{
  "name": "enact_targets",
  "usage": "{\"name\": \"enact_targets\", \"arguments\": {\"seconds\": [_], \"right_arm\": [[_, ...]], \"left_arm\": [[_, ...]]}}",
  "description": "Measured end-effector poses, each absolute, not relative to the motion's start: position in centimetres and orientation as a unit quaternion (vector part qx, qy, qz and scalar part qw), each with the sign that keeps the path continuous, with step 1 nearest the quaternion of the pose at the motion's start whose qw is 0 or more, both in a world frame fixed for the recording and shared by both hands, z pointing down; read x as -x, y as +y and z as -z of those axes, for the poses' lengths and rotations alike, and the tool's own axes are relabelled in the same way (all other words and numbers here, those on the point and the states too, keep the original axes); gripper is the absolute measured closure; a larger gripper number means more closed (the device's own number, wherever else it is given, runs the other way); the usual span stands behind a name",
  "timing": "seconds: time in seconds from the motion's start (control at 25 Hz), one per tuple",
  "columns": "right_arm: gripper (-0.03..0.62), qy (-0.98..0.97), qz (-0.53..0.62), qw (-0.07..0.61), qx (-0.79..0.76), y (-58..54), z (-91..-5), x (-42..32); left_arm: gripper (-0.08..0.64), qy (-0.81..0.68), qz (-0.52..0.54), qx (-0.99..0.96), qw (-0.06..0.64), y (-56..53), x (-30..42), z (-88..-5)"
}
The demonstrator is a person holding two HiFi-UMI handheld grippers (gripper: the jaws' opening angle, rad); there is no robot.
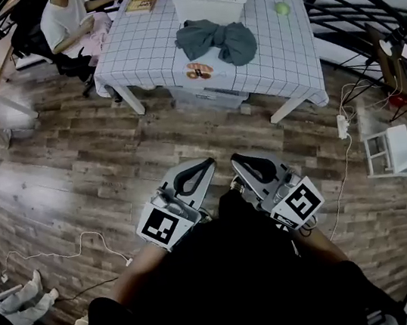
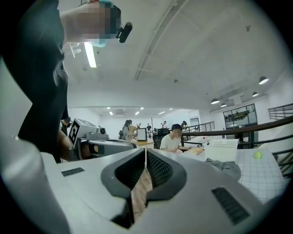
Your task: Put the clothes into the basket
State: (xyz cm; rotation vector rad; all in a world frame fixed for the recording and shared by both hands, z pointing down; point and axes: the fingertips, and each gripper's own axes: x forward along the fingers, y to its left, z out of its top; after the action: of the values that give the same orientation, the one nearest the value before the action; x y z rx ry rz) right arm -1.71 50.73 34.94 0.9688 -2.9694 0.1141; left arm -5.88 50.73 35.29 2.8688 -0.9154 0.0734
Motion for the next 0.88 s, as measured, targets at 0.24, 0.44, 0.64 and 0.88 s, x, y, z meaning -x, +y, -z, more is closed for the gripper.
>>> {"name": "enact_targets", "arguments": {"seconds": [0.24,0.44,0.64,0.88], "right_arm": [[0.57,-0.953,-0.034,0.007,-0.301,46.9,-34.8,-0.5],[0.57,-0.956,-0.033,0.01,-0.292,43.8,-34.8,-2.7],[0.57,-0.96,-0.028,0.008,-0.278,41.0,-34.4,-5.0],[0.571,-0.966,-0.034,0.008,-0.258,38.4,-34.9,-7.0]], "left_arm": [[0.557,-0.309,-0.024,-0.949,0.063,46.9,3.4,-34.9],[0.557,-0.314,-0.02,-0.947,0.063,44.0,1.1,-34.6],[0.557,-0.321,-0.028,-0.945,0.058,41.5,-1.5,-34.4],[0.557,-0.342,-0.029,-0.937,0.06,39.0,-3.8,-34.6]]}}
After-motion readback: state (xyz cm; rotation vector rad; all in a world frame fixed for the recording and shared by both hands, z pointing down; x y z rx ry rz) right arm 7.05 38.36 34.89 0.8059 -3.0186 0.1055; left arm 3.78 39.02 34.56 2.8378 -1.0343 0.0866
